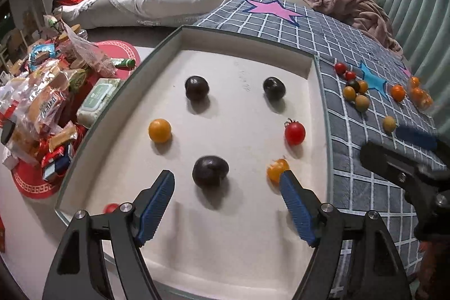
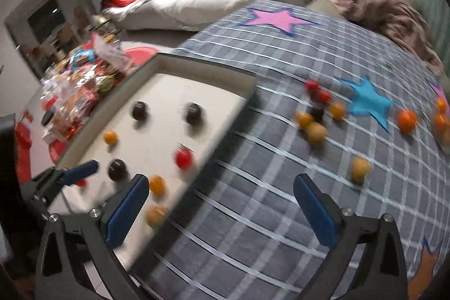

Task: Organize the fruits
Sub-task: 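Move both open tools back over the brown round fruits on the table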

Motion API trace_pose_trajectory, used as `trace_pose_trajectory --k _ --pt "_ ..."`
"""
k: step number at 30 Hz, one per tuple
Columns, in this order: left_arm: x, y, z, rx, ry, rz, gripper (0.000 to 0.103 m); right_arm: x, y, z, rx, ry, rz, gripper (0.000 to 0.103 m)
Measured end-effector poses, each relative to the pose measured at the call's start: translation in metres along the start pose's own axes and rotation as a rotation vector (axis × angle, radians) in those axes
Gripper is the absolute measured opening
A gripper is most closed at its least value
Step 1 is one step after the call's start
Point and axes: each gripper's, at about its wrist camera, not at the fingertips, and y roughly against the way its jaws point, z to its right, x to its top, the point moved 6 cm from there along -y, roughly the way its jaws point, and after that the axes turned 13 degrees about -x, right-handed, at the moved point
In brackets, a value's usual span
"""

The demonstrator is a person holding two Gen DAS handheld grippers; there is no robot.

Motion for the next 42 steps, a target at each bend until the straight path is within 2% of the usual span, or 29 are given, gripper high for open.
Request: trace_pose_trajectory --k 8,13,21,29,34,36,42 --pt "0.001 0.007 0.035 -0.04 -0.038 0.013 0.078 -0.051 -0.012 0.084 -0.204 -0.081 -0.065 0.103" --pt "0.004 0.007 0.063 -0.061 -0.079 0.015 0.078 -0.064 -0.015 0.105 -0.264 -0.087 -0.059 0.103" --pt "0.019 -0.009 0.111 -0.079 -0.14 -0.015 0.078 -0.068 -0.018 0.112 -0.28 -0.085 -0.022 0.103" --pt "0.047 -0.051 0.15 -0.075 -0.172 -0.074 0.078 -0.05 -0.029 0.122 -0.225 -0.086 -0.005 0.102" --pt "0.059 -0.081 0.161 -0.064 -0.161 -0.109 0.078 -0.042 -0.046 0.131 -0.189 -0.089 -0.039 0.103" --pt "0.063 -0.091 0.163 -0.056 -0.153 -0.115 0.078 -0.041 -0.049 0.135 -0.214 -0.075 -0.031 0.103" --pt "0.071 -0.113 0.17 -0.043 -0.142 -0.124 0.078 -0.031 -0.058 0.135 -0.198 -0.028 -0.031 0.103"
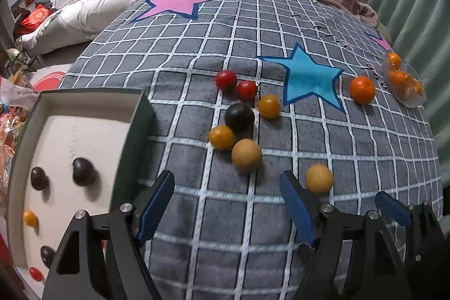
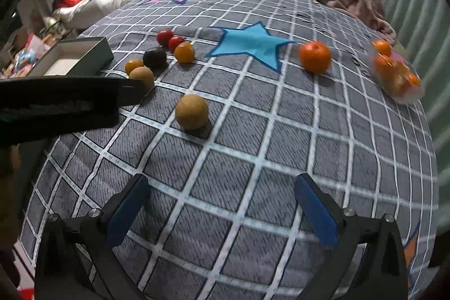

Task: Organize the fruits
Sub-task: 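Move both open tools back over the brown round fruits on the table, then grasp a brown round fruit with left tool while right tool grasps another, then carry both brown fruits over the white tray and open both tools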

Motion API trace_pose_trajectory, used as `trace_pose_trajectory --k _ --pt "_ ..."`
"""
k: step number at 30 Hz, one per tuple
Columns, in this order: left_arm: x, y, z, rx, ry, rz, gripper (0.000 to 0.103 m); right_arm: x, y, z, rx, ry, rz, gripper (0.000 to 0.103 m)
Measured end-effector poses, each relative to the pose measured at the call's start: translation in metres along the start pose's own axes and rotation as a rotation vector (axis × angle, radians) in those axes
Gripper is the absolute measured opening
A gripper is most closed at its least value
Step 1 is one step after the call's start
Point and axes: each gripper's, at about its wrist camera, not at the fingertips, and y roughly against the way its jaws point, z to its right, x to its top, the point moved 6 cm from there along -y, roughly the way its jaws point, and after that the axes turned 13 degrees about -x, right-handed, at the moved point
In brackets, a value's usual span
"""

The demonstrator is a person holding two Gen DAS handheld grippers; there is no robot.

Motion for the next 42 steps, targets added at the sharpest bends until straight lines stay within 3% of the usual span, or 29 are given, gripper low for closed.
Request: trace_pose_trajectory --k 6,7,11,13,14,17,29,42 --pt "0.007 -0.019 0.001 0.002 0.013 -0.029 0.076 0.022 -0.007 -0.011 0.073 0.044 0.058 0.099" --pt "0.008 -0.022 0.001 0.002 0.016 -0.036 0.066 0.025 -0.007 -0.015 0.092 0.06 0.07 0.088" --pt "0.011 -0.025 0.003 0.018 0.001 -0.033 0.061 0.037 -0.006 -0.022 0.095 0.088 0.099 0.064" --pt "0.011 -0.025 0.006 0.012 -0.011 -0.026 0.052 0.039 -0.005 -0.022 0.099 0.084 0.106 0.033" --pt "0.011 -0.024 0.007 0.011 -0.016 -0.023 0.045 0.039 -0.004 -0.021 0.111 0.077 0.105 0.027" --pt "0.01 -0.022 0.009 0.006 -0.025 -0.013 0.026 0.032 0.0 -0.015 0.125 0.056 0.098 0.027" --pt "-0.042 0.007 0.012 -0.053 -0.028 0.002 0.026 -0.023 0.025 0.036 0.188 -0.15 0.029 0.028" --pt "-0.097 0.054 0.015 -0.104 -0.025 0.032 0.026 -0.072 0.063 0.055 0.197 -0.295 0.02 0.028"
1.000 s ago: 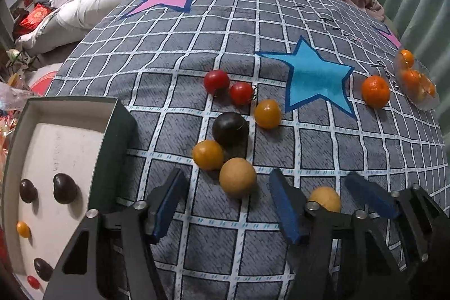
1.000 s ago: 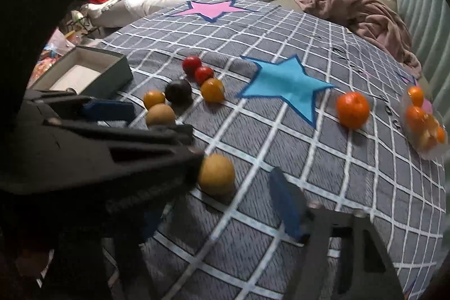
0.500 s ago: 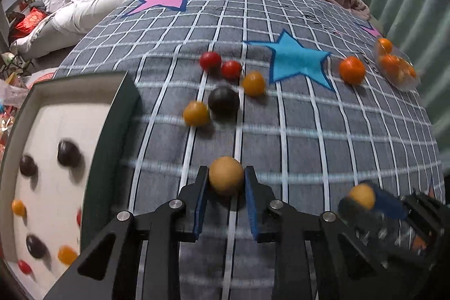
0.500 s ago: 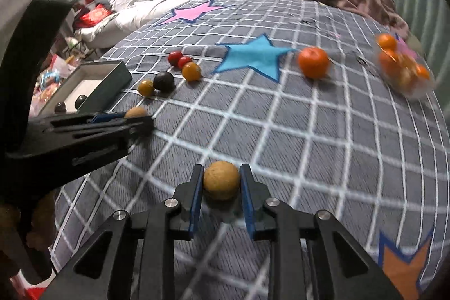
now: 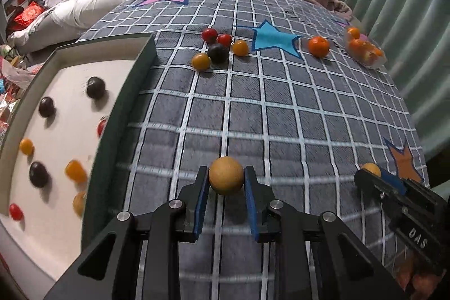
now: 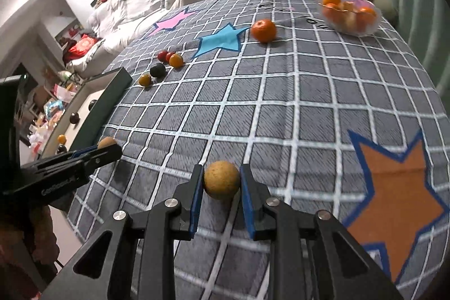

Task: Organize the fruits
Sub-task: 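Carry both brown fruits over the white tray and open both tools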

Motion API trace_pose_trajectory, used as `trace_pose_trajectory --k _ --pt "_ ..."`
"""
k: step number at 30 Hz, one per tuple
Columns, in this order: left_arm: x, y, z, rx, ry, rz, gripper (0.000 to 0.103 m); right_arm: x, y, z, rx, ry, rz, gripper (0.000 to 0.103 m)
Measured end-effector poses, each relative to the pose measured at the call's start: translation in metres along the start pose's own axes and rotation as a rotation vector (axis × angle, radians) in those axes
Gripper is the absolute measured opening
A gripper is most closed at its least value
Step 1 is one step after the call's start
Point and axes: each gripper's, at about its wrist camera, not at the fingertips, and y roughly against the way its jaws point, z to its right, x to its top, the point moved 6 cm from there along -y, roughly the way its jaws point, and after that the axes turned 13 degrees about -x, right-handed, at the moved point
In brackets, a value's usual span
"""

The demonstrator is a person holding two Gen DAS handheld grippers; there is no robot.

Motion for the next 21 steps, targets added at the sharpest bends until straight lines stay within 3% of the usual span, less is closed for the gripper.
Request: trace_pose_trajectory --k 10,21 --pt "-0.036 0.036 -0.007 0.002 0.001 0.024 0.026 -0.023 0.024 -0.004 0.008 -0.049 -0.007 0.028" --pt "-0.05 0.072 -0.025 -0.013 0.022 0.092 0.026 -0.028 0.044 -0.027 -0.005 -0.02 -0.004 0.028"
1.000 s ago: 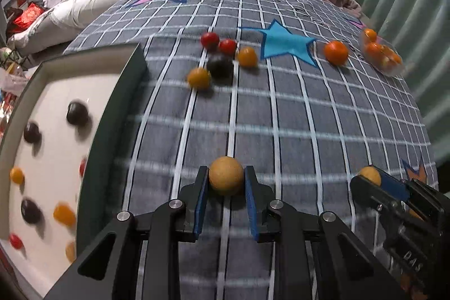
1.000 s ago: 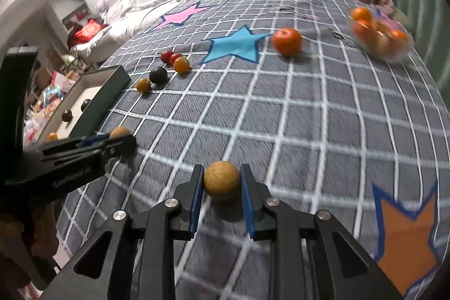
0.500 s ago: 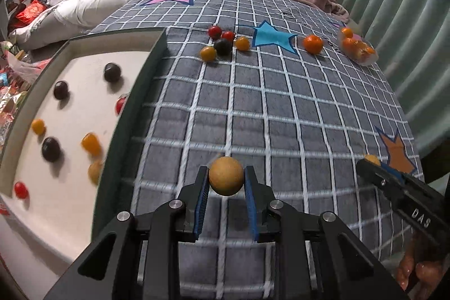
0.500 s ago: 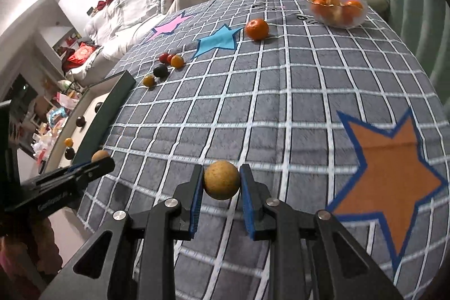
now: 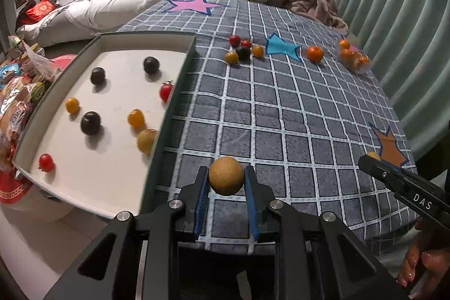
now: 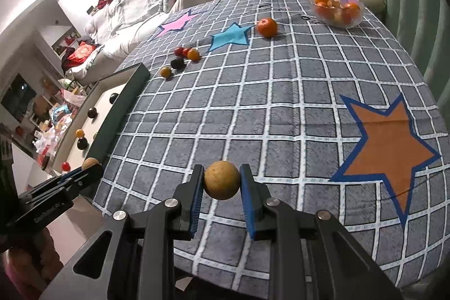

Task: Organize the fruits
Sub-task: 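Carry both brown fruits over the white tray and open both tools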

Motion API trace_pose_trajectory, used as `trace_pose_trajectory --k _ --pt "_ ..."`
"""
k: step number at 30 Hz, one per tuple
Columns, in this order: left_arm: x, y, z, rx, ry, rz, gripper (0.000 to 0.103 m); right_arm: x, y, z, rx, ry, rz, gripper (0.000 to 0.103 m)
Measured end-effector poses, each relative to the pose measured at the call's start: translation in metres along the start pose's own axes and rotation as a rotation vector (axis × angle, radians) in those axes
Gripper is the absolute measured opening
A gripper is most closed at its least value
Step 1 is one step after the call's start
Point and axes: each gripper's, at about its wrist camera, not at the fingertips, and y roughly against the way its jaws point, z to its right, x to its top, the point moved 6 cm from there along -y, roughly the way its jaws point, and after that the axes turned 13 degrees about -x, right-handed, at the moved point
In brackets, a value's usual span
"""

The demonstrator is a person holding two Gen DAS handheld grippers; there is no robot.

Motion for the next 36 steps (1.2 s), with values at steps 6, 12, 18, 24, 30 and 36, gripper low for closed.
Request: trace_pose_trajectory --k 6,12,18,24,30,36 --pt "0.0 0.018 -0.017 -0.004 0.022 0.045 0.026 0.005 0.007 -0.026 0.007 0.044 0.006 0.028" --pt "0.007 0.033 -0.048 0.019 0.058 0.079 0.026 0.013 0.012 -0.06 0.024 0.102 0.015 0.028" --pt "0.02 0.047 -0.084 0.069 0.076 0.116 0.026 0.024 0.015 -0.105 0.06 0.184 0.028 0.028" --pt "0.029 0.054 -0.119 0.124 0.092 0.122 0.026 0.036 0.014 -0.153 0.101 0.273 0.038 0.028" --pt "0.039 0.058 -0.15 0.179 0.106 0.122 0.026 0.048 0.011 -0.197 0.139 0.35 0.041 0.028" --pt "0.048 0.061 -0.169 0.208 0.112 0.121 0.026 0.056 0.003 -0.236 0.161 0.423 0.04 0.028"
